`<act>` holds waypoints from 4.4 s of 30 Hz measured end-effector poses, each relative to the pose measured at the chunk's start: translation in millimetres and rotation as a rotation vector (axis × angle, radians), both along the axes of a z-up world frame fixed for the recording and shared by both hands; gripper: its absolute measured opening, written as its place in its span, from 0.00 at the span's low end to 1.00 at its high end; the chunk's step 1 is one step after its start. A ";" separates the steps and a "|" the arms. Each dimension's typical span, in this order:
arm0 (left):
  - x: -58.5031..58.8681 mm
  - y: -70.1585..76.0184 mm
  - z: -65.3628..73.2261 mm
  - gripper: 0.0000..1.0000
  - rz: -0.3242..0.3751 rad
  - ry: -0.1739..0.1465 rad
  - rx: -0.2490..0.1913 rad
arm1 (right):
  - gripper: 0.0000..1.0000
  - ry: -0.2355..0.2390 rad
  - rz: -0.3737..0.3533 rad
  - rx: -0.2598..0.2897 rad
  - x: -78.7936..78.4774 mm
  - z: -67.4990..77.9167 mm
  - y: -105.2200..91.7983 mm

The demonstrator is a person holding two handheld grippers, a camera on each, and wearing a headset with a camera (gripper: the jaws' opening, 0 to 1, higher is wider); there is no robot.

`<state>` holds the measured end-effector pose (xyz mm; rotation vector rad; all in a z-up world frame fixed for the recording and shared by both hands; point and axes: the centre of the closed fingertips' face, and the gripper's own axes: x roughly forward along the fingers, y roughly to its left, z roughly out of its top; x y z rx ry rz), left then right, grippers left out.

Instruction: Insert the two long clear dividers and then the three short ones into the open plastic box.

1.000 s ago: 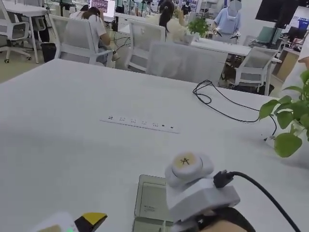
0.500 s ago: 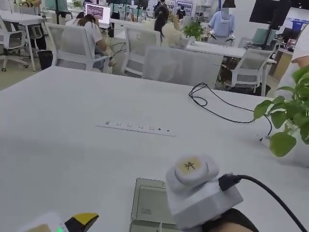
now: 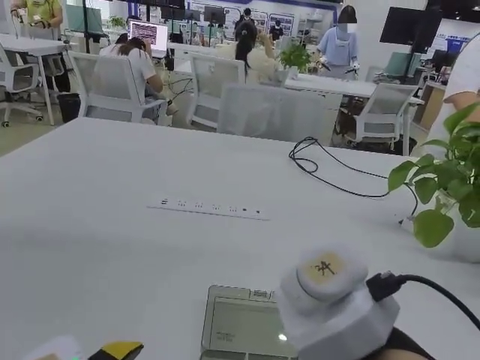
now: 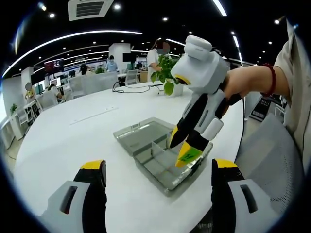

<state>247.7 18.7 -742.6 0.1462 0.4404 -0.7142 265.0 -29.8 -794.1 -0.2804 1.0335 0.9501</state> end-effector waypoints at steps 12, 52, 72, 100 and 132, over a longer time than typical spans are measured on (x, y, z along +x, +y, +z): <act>-4.3 -1.4 -1.7 0.90 0.004 0.013 0.004 | 0.43 -0.047 0.053 0.037 -4.3 10.8 -21.3; -5.6 -2.1 -4.0 0.88 0.027 0.024 0.016 | 0.53 -0.108 0.217 -0.089 -3.1 -11.1 -122.2; -5.9 -0.5 -6.9 0.85 0.033 0.033 0.009 | 0.49 -0.140 0.420 -0.165 -5.0 -42.1 -144.1; -7.0 -4.4 -6.9 0.84 0.024 0.036 0.002 | 0.34 -0.160 0.539 -0.244 -2.1 -60.3 -161.8; -7.6 -5.6 0.3 0.84 0.024 0.020 -0.019 | 0.32 -0.337 0.421 -0.212 17.3 -33.0 -161.9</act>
